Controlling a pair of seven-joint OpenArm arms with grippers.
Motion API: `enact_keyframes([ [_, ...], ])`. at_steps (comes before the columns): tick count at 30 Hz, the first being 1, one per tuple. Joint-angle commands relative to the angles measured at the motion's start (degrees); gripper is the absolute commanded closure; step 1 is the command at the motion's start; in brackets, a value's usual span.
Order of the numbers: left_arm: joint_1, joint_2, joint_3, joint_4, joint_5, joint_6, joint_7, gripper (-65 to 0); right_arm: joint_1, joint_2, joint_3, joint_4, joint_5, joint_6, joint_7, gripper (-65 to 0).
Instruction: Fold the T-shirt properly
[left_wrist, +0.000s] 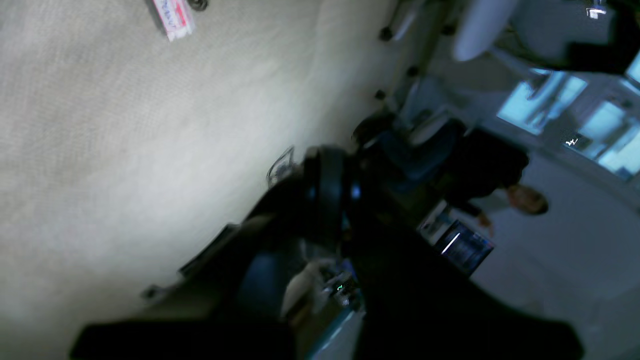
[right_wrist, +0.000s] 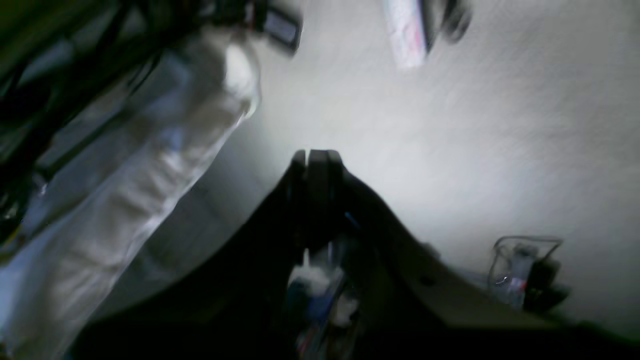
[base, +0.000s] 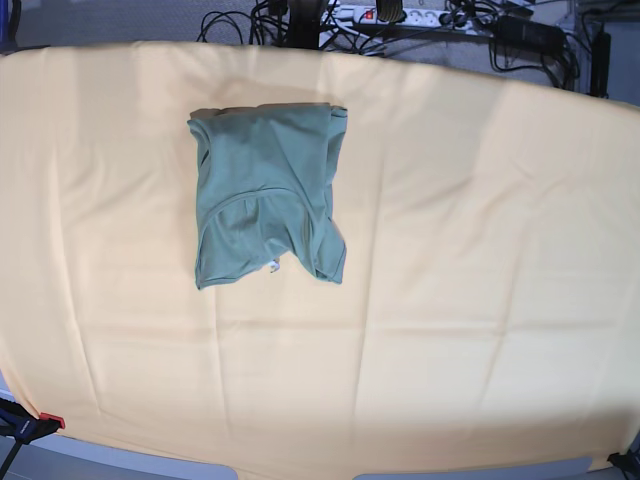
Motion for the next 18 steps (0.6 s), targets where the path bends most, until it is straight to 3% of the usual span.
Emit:
enact_keyframes([
  [1,-1.1,-0.5,1.4,-1.7,0.9,-0.3,-1.3,0.0,-0.4,0.5,-1.2,-1.0,-2.6,0.3,1.5,0.0],
  [5,-8.9,1.4,6.8,-11.2,8.5,-0.3,-10.3,0.0,4.4,0.5,-7.8,-7.3,-16.0,0.3,15.6,0.0],
  [11,-17.7,8.5,8.0,-22.8,22.4,-0.3,-28.6,0.0,12.3,0.0,-16.7,-19.5,-31.1,0.3,35.3,0.0],
  [13,-20.2,11.0,8.0,-26.1,28.4,0.5,-34.4,0.0,15.1,-0.6,-19.3,-23.4,-34.8,-4.5,38.4,0.0],
  [16,-22.9,14.9,8.0,-29.8,35.4,10.2,-42.3,0.0,19.1,-1.9,-22.4,-28.4,-37.5,-13.4,39.3,0.0],
  [18,-23.8,17.6,8.0,-31.4,40.4,16.7,-48.3,0.0,21.3,-2.8,-23.9,-31.2,-39.8,-16.7,41.1,0.0],
])
